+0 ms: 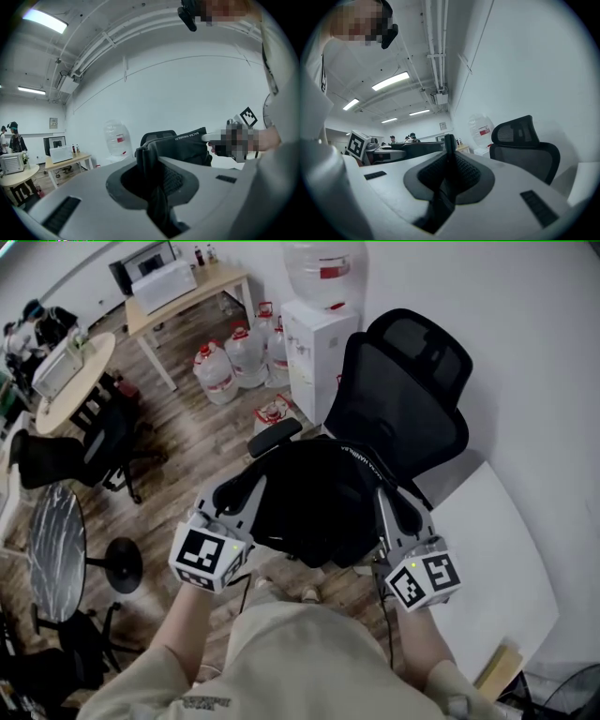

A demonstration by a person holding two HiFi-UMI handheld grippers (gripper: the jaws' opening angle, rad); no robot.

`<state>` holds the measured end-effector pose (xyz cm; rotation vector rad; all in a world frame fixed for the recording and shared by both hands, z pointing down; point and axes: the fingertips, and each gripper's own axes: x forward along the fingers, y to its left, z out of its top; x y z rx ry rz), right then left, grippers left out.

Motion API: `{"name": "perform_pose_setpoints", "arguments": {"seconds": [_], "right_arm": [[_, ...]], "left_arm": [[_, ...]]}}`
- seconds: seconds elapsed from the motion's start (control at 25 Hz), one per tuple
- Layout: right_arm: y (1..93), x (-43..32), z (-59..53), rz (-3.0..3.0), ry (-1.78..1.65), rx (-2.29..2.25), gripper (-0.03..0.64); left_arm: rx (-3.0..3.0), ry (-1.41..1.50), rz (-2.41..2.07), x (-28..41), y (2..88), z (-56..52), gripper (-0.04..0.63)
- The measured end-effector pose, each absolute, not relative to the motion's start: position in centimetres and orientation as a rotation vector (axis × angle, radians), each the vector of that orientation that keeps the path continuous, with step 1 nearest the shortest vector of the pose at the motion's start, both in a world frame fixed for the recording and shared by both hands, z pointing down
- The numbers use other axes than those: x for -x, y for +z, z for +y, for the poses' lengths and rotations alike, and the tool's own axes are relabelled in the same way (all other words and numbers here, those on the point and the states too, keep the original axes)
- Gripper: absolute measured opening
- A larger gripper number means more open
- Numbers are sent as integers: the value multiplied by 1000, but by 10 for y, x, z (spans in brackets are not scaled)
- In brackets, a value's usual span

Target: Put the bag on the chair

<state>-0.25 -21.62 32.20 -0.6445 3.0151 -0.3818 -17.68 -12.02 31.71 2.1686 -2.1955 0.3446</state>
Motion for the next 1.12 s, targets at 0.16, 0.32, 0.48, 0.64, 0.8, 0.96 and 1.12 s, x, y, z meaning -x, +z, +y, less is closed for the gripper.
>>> {"name": "perform_pose_setpoints", "arguments": {"seconds": [0.16, 0.32, 0.48, 0.64, 0.8, 0.96, 1.12], "right_arm": [[328, -2, -234, 2985, -401, 723, 55], [335, -4, -248, 2957, -415, 816, 57], [347, -2, -264, 2931, -431, 927, 57], [360, 7, -280, 2898, -446, 1060, 57], [371, 19, -296, 2856, -455, 1181, 57], [384, 31, -315, 2800, -471, 1315, 57], [404, 39, -334, 2733, -511, 1444, 57]], "left_arm": [[-2220, 354, -2142, 177, 322, -145, 64], [-2274, 368, -2079, 180, 332, -167, 64], [-2317, 351, -1983, 189, 347, -195, 64], [-2392, 357, -1891, 203, 360, -226, 64], [-2469, 381, -1789, 218, 374, -258, 64], [-2559, 397, -1672, 230, 384, -292, 64], [-2642, 429, -1547, 239, 402, -326, 64]]}}
